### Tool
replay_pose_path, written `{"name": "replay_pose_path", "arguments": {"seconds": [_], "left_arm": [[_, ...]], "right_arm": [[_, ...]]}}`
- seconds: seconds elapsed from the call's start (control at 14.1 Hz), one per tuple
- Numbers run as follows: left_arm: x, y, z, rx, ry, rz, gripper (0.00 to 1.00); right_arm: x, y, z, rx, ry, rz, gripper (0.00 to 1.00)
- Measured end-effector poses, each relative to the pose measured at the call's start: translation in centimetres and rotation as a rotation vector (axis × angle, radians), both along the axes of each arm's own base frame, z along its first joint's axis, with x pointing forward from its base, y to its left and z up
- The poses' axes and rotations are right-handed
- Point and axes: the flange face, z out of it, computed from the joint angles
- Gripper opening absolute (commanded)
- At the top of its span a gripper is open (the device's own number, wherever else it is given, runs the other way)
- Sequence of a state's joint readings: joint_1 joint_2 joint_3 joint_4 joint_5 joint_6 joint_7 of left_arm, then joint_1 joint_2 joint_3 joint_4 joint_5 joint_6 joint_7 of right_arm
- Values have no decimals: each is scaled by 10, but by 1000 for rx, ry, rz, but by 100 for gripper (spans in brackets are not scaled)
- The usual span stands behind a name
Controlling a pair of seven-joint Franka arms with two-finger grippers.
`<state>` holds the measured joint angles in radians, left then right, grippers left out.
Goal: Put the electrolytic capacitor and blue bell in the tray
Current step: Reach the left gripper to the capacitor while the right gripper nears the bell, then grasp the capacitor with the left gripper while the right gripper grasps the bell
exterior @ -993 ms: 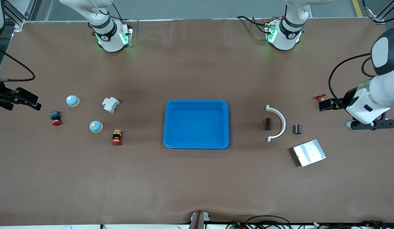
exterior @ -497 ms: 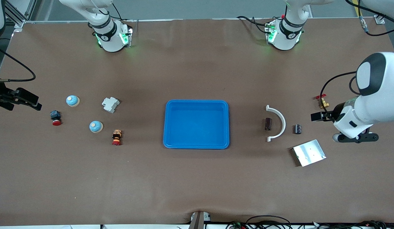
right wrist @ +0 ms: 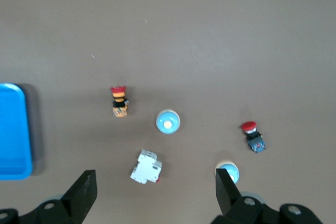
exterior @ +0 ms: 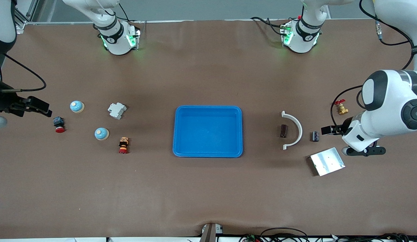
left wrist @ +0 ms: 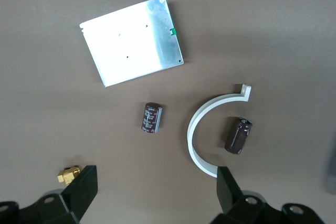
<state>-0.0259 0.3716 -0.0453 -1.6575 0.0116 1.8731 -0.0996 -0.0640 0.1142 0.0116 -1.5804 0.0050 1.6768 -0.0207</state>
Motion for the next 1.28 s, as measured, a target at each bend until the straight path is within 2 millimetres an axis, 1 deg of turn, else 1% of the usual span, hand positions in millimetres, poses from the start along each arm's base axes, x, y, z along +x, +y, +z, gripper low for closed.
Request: {"name": "replay_pose_path", "arguments": {"seconds": [0.14, 0.28, 0.64, 0.85, 1.06, 1.28], "left_arm": [[-1, 0, -17, -2, -14, 0, 100], [-5, 0, -35, -2, -21, 0, 100], [-15, 2, -76, -10, -31, -36, 100], [-17, 5, -103, -19, -39, -91, 100], [-17, 18, -127, -28, -46, -129, 100], [-19, 26, -143, -30, -40, -121, 100]], "right_arm": [[-12, -10, -20, -7, 38, -10, 100], [-27, -29, -38, -6, 37, 1, 100], [-77, -74, -82, -5, 9, 77, 100], [-96, -102, -104, 3, 27, 85, 100], [-109, -111, -125, 9, 40, 96, 100], [-131, -127, -156, 9, 32, 104, 100]]}}
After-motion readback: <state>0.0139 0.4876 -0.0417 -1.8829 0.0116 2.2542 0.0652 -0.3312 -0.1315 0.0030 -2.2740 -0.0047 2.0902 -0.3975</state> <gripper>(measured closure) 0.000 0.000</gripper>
